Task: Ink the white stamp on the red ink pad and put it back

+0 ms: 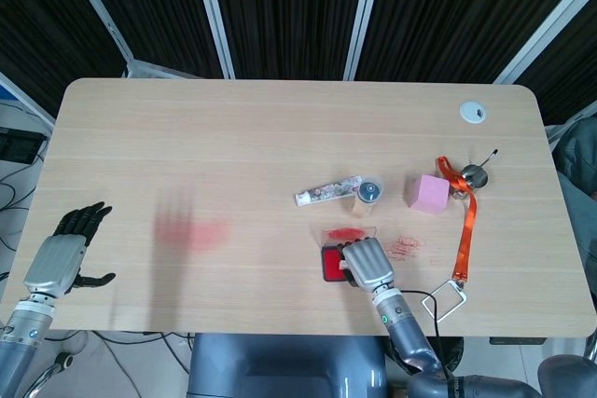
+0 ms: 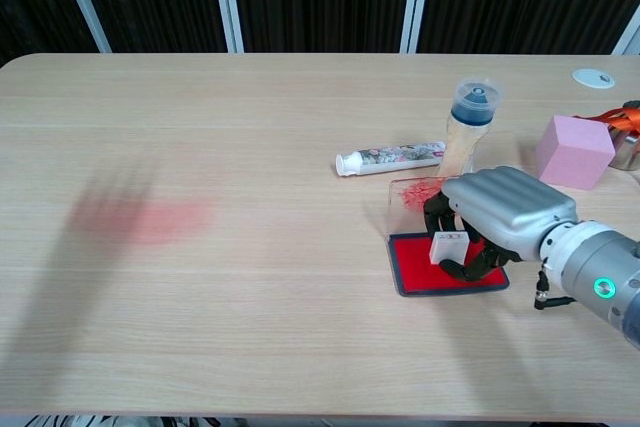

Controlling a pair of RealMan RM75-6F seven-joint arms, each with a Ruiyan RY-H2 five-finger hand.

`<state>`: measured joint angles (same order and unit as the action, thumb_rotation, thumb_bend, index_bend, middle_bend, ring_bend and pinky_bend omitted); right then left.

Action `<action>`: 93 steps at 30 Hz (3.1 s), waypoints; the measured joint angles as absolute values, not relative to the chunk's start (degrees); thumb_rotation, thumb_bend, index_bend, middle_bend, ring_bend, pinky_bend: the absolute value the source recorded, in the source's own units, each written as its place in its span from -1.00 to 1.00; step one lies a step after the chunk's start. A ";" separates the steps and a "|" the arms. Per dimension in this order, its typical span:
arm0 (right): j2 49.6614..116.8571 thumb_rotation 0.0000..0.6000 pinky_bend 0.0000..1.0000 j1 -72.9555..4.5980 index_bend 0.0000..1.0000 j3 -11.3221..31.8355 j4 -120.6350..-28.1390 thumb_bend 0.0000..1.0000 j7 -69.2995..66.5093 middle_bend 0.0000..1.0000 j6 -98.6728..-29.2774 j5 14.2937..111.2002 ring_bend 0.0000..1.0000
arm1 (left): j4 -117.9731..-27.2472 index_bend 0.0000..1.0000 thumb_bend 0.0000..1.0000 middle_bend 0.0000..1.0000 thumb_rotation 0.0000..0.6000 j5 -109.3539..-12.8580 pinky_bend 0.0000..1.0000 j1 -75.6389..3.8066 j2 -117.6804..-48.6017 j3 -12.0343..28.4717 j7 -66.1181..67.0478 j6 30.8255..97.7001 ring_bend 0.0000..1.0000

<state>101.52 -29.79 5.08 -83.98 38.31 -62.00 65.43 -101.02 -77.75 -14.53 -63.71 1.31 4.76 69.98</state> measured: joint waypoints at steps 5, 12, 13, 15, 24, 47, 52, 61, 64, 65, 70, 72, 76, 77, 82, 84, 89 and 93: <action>101.16 1.00 0.18 -29.92 0.62 5.40 -84.73 0.36 38.20 0.34 -62.69 65.72 0.14 | -101.05 -1.00 -0.99 -1.00 1.00 -77.74 -1.00 -14.54 -63.69 1.30 4.69 69.94 -1.00; 99.97 1.00 0.18 -30.40 0.62 6.30 -87.03 0.36 38.62 0.34 -63.74 66.02 0.14 | -101.03 -1.00 -0.99 -1.00 1.00 -77.88 -1.00 -14.51 -63.74 1.26 4.73 70.08 -1.00; 99.87 1.00 0.18 -30.48 0.62 6.42 -87.31 0.36 38.72 0.34 -63.84 66.00 0.14 | -101.03 -1.00 -0.99 -1.00 1.00 -77.87 -1.00 -14.51 -63.75 1.26 4.74 70.07 -1.00; 99.75 1.00 0.18 -30.67 0.62 6.62 -87.74 0.37 38.96 0.34 -64.14 65.92 0.14 | -101.03 -1.00 -0.99 -1.00 1.00 -77.84 -1.00 -14.53 -63.75 1.26 4.76 70.04 -1.00; 100.41 1.00 0.18 -30.73 0.62 6.41 -86.40 0.37 38.34 0.34 -64.28 65.26 0.14 | -101.02 -1.00 -0.99 -1.00 1.00 -77.82 -1.00 -14.52 -63.75 1.27 4.73 70.07 -1.00; 102.59 1.00 0.18 -30.02 0.62 4.66 -82.14 0.37 36.38 0.34 -63.71 64.93 0.14 | -101.04 -1.00 -0.99 -1.00 1.00 -77.84 -1.00 -14.56 -63.70 1.21 4.65 69.96 -1.00; 101.75 1.00 0.18 -30.06 0.62 5.10 -84.00 0.37 36.20 0.34 -64.66 65.98 0.14 | -101.03 -1.00 -0.99 -1.00 1.00 -77.88 -1.00 -14.55 -63.67 1.18 4.61 69.97 -1.00; 97.67 1.00 0.18 -29.87 0.62 6.17 -88.17 0.37 36.75 0.34 -66.67 67.02 0.14 | -100.83 -1.00 -0.99 -1.00 1.00 -78.25 -1.00 -14.43 -63.70 1.12 4.61 70.33 -1.00; 95.42 1.00 0.18 -29.52 0.62 6.23 -89.33 0.37 36.57 0.33 -67.01 67.10 0.14 | -100.77 -1.00 -0.99 -1.00 1.00 -78.27 -1.00 -14.41 -63.73 1.11 4.72 70.37 -1.00; 94.75 1.00 0.18 -29.38 0.62 6.20 -89.59 0.37 36.40 0.33 -67.05 67.12 0.14 | -100.76 -1.00 -0.99 -1.00 1.00 -78.26 -1.00 -14.39 -63.77 1.09 4.86 70.40 -1.00; 91.19 1.00 0.18 -28.20 0.62 5.71 -90.19 0.37 34.13 0.33 -67.20 67.13 0.14 | -100.74 -1.00 -0.99 -1.00 1.00 -78.00 -1.00 -14.30 -64.02 1.08 5.49 70.55 -1.00; 90.10 1.00 0.18 -27.63 0.62 5.38 -89.97 0.37 33.02 0.33 -67.19 67.06 0.13 | -100.75 -1.00 -0.99 -1.00 1.00 -77.81 -1.00 -14.25 -64.18 1.11 5.85 70.63 -1.00; 89.08 1.00 0.18 -26.92 0.62 4.94 -89.01 0.32 31.04 0.30 -66.88 66.96 0.11 | -100.85 -1.00 -0.99 -1.00 1.00 -77.38 -1.00 -14.19 -64.39 1.17 6.31 70.68 -1.00; 88.97 1.00 0.18 -26.80 0.62 4.87 -88.67 0.30 30.54 0.30 -66.77 66.97 0.10 | -100.89 -1.00 -0.99 -1.00 1.00 -77.27 -1.00 -14.17 -64.43 1.20 6.39 70.71 -1.00; 89.00 1.00 0.18 -26.30 0.62 4.60 -86.32 0.23 28.20 0.30 -66.20 67.10 0.10 | -100.99 -1.00 -0.99 -1.00 1.00 -77.11 -1.00 -14.08 -64.58 1.32 6.37 70.89 -1.00; 89.28 1.00 0.18 -26.18 0.62 4.57 -85.49 0.19 27.49 0.28 -65.98 67.19 0.09 | -100.97 -1.00 -0.99 -1.00 1.00 -77.06 -1.00 -14.07 -64.63 1.27 6.45 70.82 -1.00; 89.90 1.00 0.12 -26.06 0.62 4.58 -84.21 0.13 26.42 0.25 -65.57 67.36 0.06 | -101.02 -1.00 -0.99 -1.00 1.00 -77.01 -1.00 -14.06 -64.64 1.25 6.47 70.77 -1.00; 90.42 1.00 0.11 -26.04 0.62 4.73 -83.03 0.13 25.32 0.25 -65.28 67.59 0.05 | -101.04 -1.00 -0.99 -1.00 1.00 -76.99 -1.00 -14.05 -64.58 1.29 6.29 70.77 -1.00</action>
